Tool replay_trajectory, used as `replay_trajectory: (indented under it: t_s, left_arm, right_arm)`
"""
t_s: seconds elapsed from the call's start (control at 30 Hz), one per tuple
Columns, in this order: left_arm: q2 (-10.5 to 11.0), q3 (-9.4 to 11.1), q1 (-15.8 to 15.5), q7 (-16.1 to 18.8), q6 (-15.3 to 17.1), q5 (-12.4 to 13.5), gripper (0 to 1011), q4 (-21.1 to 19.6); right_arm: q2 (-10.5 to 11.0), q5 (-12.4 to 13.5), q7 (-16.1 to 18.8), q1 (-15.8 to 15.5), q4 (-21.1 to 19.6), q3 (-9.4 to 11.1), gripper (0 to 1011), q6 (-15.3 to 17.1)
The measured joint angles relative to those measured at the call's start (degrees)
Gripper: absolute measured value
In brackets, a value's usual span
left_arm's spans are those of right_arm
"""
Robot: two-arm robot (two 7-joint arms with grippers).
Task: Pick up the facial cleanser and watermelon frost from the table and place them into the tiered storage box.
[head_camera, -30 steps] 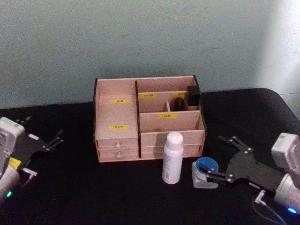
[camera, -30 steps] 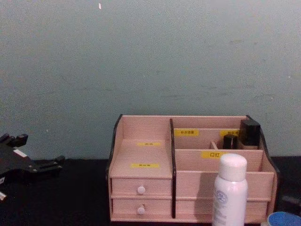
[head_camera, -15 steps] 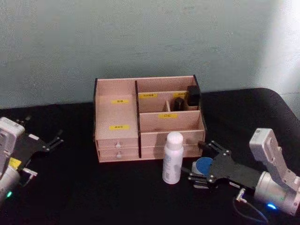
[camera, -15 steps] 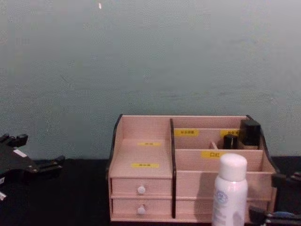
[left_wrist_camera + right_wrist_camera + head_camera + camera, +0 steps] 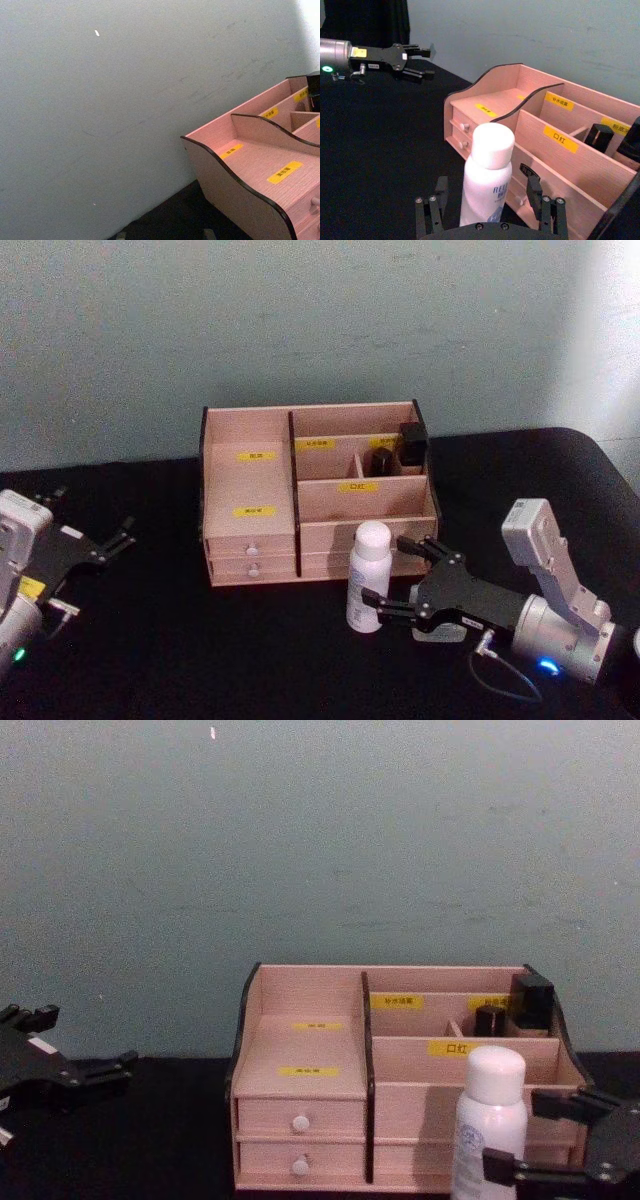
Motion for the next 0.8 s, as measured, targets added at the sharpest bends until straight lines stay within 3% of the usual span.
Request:
replay_trajectory:
  t_s: [0.3,0.8]
  left_arm:
    - [0.00,0.00,0.00,0.00,0.00,0.00,1001,0.00]
    - [0.00,0.00,0.00,0.00,0.00,0.00,1001,0.00]
  right_arm:
    - [-2.35,-0.08,0.85,2.77,3.36,-1.21,1000,0.94]
    - [-3.90,0.32,1.07,4.70,6.01,-2.02,1000,2.40]
